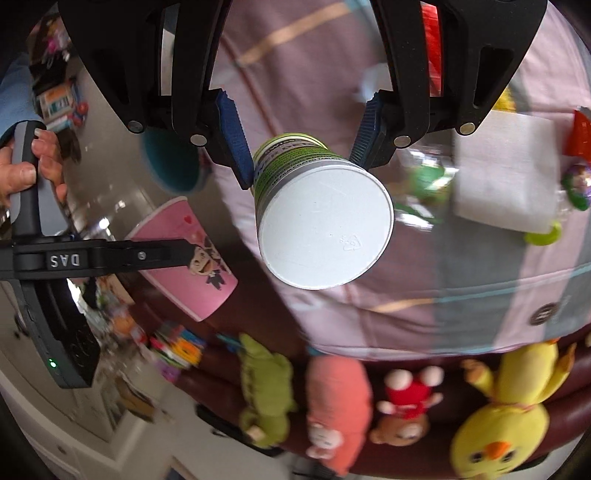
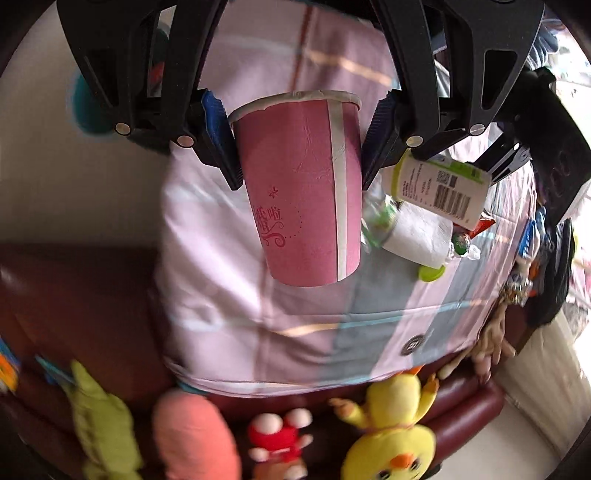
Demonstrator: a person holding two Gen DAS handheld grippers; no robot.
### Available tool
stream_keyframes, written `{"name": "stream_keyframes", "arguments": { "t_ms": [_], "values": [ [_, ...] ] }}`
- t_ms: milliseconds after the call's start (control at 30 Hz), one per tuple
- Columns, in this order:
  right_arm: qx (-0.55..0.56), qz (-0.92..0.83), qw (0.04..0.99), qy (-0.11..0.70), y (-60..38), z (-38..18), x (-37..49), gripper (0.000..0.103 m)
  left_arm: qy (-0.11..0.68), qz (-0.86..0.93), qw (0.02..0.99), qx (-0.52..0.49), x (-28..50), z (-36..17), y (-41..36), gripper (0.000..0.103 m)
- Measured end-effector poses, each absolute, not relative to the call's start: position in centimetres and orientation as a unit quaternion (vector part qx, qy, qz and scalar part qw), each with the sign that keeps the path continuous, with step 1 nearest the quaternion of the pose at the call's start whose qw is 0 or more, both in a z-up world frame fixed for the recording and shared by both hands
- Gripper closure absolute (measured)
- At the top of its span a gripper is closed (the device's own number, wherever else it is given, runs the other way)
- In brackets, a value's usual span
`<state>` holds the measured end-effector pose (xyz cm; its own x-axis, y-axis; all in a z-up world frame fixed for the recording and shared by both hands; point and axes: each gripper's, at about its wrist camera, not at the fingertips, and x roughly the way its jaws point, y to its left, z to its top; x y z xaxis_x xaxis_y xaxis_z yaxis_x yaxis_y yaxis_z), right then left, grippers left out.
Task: Collect trash
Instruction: 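Carry the pill bottle and pink cup over the bin and open both tools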
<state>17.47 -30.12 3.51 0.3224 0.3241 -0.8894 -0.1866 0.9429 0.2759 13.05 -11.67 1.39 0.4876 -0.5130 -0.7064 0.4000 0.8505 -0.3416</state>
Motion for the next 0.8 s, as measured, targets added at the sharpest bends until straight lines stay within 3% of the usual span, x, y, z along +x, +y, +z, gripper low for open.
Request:
{"name": "stream_keyframes", "arguments": {
  "t_ms": [467, 800],
  "values": [
    [0.192, 0.040, 0.815, 0.545, -50.9, -2.2, 6.1, 0.043, 0.474, -0.362, 0.800, 0.063, 9.8, -1.8, -31.5, 0.049],
    [0.237, -0.009, 0.794, 0.559, -58.0, -6.2, 2.2, 0.043, 0.512, -0.415, 0.745, 0.107, 8.3, -6.6, -41.7, 0.049]
  ]
}}
